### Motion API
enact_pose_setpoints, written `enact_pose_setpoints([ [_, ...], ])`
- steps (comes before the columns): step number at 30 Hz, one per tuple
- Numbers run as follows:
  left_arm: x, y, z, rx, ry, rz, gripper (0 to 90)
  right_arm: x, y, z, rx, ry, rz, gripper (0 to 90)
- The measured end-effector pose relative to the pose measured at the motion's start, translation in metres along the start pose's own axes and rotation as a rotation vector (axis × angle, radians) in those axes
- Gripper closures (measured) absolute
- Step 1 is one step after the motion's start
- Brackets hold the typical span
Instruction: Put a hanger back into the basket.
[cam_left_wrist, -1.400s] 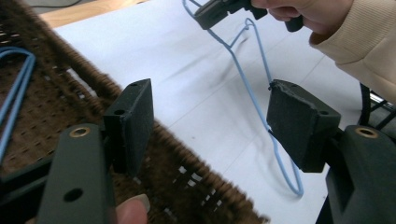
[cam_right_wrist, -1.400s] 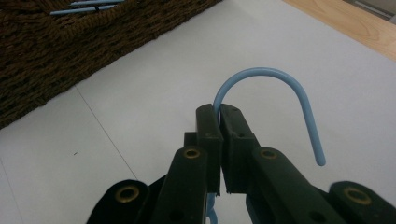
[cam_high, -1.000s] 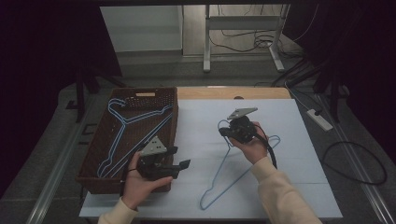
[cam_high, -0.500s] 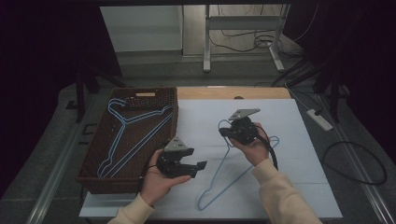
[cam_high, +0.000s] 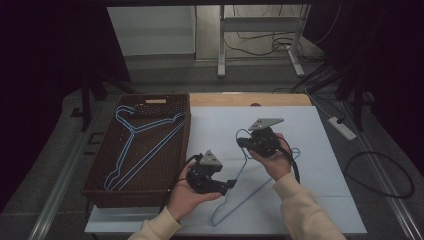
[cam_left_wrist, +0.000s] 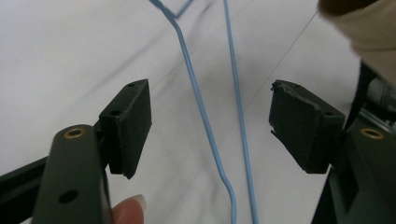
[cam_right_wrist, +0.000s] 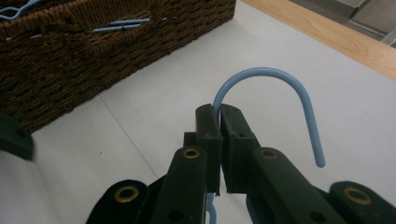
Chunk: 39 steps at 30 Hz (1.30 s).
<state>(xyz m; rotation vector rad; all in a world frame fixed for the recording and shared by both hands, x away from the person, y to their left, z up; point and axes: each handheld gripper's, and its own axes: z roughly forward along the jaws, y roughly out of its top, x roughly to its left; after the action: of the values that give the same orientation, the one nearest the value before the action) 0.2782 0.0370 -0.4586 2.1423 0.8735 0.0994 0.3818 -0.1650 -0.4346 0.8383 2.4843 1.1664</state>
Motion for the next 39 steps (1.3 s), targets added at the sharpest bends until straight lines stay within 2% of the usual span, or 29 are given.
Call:
enact_pose_setpoints([
  [3,0.0,-0.001,0.014,0.031,0.005,0.004,31.6,0.001,0.0,-0.001,-0.003,0.001,-0.003,87.5],
  [5,0.001,-0.001,0.017,0.036,0.006,0.001,32.0,0.001,0.0,-0.001,-0.004,0.001,-0.003,87.5],
  [7,0.003,-0.001,0.026,0.048,0.022,-0.007,33.7,0.001,-0.001,-0.002,-0.008,0.001,-0.003,87.5],
  [16,0.004,-0.002,0.045,0.065,0.016,-0.023,42.6,0.002,-0.002,-0.003,-0.014,0.002,-0.002,87.5],
  [17,0.005,-0.002,0.047,0.065,0.011,-0.035,42.6,0.002,-0.002,-0.003,-0.015,0.001,-0.001,87.5],
  [20,0.007,-0.004,0.052,0.074,0.008,-0.058,51.8,0.003,-0.002,-0.004,-0.018,0.001,0.0,87.5],
  [21,0.009,-0.004,0.054,0.073,-0.003,-0.073,54.8,0.002,-0.002,-0.005,-0.02,0.002,0.0,87.5],
  [23,0.012,-0.005,0.056,0.072,-0.033,-0.104,68.7,0.002,-0.003,-0.005,-0.02,0.002,0.0,87.5],
  [24,0.013,-0.005,0.057,0.069,-0.058,-0.119,72.0,0.002,-0.003,-0.006,-0.024,0.001,-0.002,87.4],
  [26,0.013,-0.005,0.056,0.064,-0.085,-0.127,80.6,0.002,-0.003,-0.007,-0.027,0.0,0.001,87.4],
  [29,0.011,-0.005,0.055,0.053,-0.065,-0.118,83.8,0.001,-0.005,-0.01,-0.047,0.002,0.009,86.9],
  [31,0.012,-0.004,0.053,0.041,-0.059,-0.134,84.8,0.0,-0.007,-0.013,-0.068,0.006,0.023,85.8],
  [34,0.012,-0.004,0.053,0.034,-0.05,-0.145,86.5,0.0,-0.012,-0.023,-0.113,0.0,0.048,67.7],
  [36,0.013,-0.004,0.053,0.034,-0.047,-0.147,86.8,0.001,-0.016,-0.031,-0.136,-0.004,0.065,61.8],
  [37,0.013,-0.005,0.053,0.032,-0.042,-0.147,86.8,0.001,-0.016,-0.031,-0.136,-0.004,0.065,61.8],
  [39,0.013,-0.005,0.053,0.026,-0.037,-0.149,86.9,0.004,-0.026,-0.045,-0.173,-0.012,0.089,52.7],
])
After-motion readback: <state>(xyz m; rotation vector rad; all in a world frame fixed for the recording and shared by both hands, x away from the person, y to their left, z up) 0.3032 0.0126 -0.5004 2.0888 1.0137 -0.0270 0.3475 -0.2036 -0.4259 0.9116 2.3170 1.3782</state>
